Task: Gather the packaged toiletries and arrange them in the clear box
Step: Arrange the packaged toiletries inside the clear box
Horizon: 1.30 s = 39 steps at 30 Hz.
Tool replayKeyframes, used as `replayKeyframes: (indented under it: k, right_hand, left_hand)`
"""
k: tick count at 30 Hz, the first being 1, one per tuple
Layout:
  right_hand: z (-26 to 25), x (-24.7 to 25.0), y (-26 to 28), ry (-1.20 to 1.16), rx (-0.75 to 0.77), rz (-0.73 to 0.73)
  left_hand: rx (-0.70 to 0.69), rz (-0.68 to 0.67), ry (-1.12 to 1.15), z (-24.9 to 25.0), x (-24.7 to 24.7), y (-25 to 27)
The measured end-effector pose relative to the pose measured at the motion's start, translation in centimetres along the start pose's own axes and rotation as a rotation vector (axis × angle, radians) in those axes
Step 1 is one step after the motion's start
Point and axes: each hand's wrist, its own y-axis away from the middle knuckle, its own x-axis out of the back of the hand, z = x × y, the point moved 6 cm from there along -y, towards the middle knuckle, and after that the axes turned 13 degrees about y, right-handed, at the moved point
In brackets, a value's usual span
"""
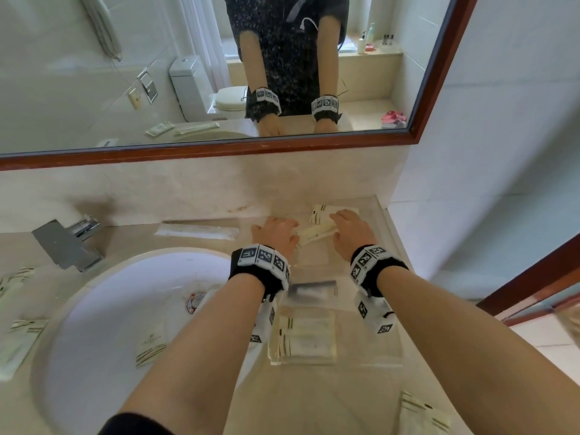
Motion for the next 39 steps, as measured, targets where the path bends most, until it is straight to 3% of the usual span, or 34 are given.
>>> replayKeyframes:
  k: [5, 9, 13, 17, 24, 29, 34, 39]
  right_hand:
    - [1.5, -1.8, -1.5, 0.014, -0.053, -0.05]
    - [2.1, -2.1, -1.6, 0.045, -0.066, 0.013]
    - [2.5, -1.8, -1.8, 0.064, -0.111, 0.04]
    - [2.8, -1.4, -1.4, -0.017, -0.167, 0.078]
    - [3.3, 0.4, 2.0, -0.213, -0.28, 0.171]
    - [1.9, 1.5, 5.5, -0.195, -0.225, 0.224]
    - [-0.9, 0.7, 8.4, -0.082, -0.096, 0.079]
    - [-2.1, -1.0, 10.8, -0.061, -0.068, -0.192]
  left_hand:
    - [0.121, -0.151, 0.033, -0.3, -2.1, -2.1]
    - [0.158, -0.173, 0.024, -0.9, -3.0, -2.7]
    - [0.2, -0.146, 0.18, -1.3, -3.1, -2.8]
    - [0.229, -0.231, 0.365, -1.8, -3.4, -2.1]
    - [0.116, -0.223, 0.354, -1.1, -3.1, 0.2]
    - [0.032, -0.178, 0.353, -1.4, -2.8, 2.4]
    - [0.009, -0.204, 0.257, -2.5, -2.5, 4.9]
    - [-0.03, -0.244, 0.183, -3.1, -2.5, 6.8]
